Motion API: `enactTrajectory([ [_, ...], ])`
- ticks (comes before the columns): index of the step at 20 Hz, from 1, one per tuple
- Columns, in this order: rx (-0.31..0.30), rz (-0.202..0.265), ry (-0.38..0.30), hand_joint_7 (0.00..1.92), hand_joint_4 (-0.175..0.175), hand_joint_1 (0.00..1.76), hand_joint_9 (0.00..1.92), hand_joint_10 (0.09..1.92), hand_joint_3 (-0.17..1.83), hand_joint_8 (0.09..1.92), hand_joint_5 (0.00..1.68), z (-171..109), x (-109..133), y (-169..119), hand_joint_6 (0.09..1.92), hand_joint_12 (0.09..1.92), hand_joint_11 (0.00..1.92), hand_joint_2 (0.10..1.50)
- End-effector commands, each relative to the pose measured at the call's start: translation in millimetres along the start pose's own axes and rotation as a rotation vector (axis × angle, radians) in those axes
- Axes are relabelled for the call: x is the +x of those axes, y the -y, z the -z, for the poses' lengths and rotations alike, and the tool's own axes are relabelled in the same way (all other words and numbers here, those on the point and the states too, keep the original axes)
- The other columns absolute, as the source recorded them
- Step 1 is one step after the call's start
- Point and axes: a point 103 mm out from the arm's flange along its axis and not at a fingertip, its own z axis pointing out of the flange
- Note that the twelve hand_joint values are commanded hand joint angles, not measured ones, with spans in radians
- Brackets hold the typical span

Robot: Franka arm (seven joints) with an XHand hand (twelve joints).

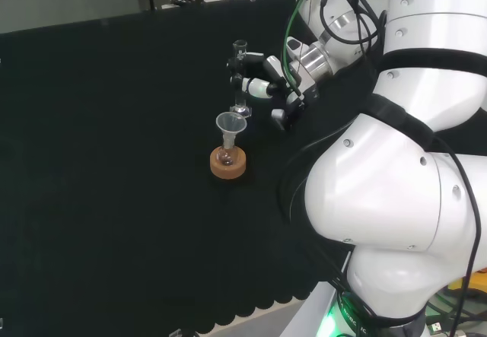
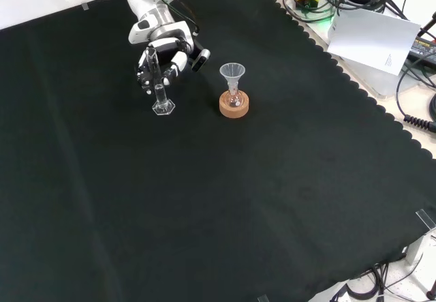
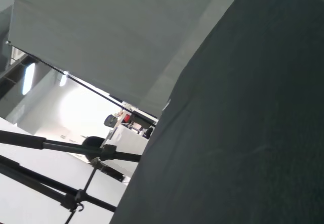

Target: Pick up the graduated cylinder.

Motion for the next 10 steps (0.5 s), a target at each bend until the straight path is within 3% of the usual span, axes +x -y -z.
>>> enactTrajectory([
  [1,-0.002,-0.004,0.049,1.02,-0.041,1.07,1.21,0.24,-0.02,0.51,0.86,3,3,-1,1.15,1.0,0.94,1.19],
  [5,0.023,0.01,0.107,1.03,-0.067,1.08,1.22,0.23,-0.01,0.51,0.86,14,9,-2,1.18,0.98,0.97,1.18],
  [10,0.06,0.023,0.234,1.03,-0.082,1.09,1.23,0.22,-0.01,0.52,0.87,32,23,-2,1.17,0.96,1.01,1.18],
])
